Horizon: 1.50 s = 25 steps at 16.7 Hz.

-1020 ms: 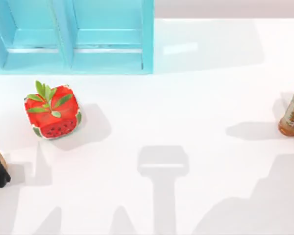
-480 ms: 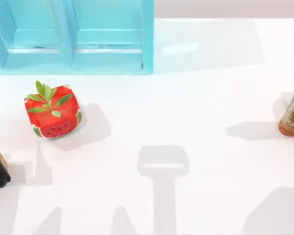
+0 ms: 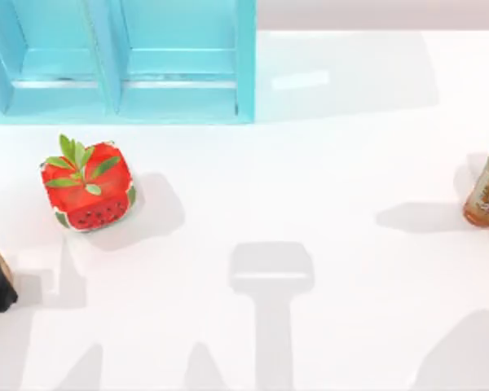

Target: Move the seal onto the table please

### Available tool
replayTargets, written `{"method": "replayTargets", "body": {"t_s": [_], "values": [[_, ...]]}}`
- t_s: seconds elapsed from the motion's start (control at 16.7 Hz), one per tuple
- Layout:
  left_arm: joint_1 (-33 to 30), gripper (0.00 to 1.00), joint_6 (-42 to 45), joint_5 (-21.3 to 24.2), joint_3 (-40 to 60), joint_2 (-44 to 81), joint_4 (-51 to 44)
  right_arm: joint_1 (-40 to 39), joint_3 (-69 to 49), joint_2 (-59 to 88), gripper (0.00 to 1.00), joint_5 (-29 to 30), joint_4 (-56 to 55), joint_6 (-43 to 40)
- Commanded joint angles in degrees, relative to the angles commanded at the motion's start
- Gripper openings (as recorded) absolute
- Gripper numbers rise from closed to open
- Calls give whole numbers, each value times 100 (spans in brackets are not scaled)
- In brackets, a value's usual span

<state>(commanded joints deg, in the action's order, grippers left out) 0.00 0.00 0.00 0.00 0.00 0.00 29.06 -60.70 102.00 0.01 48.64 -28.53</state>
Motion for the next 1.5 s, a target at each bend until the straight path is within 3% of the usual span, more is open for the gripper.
{"method": "replayTargets", "body": {"t_s": [0.66, 1.26, 1.5], "values": [[0, 100, 0, 0, 0, 0, 0, 0, 0, 0, 2, 0, 0, 0], [0, 100, 0, 0, 0, 0, 0, -11, -16, -20, 0, 6, 12, 18], [0, 100, 0, 0, 0, 0, 0, -445, -604, -159, 0, 137, 440, 601]]}}
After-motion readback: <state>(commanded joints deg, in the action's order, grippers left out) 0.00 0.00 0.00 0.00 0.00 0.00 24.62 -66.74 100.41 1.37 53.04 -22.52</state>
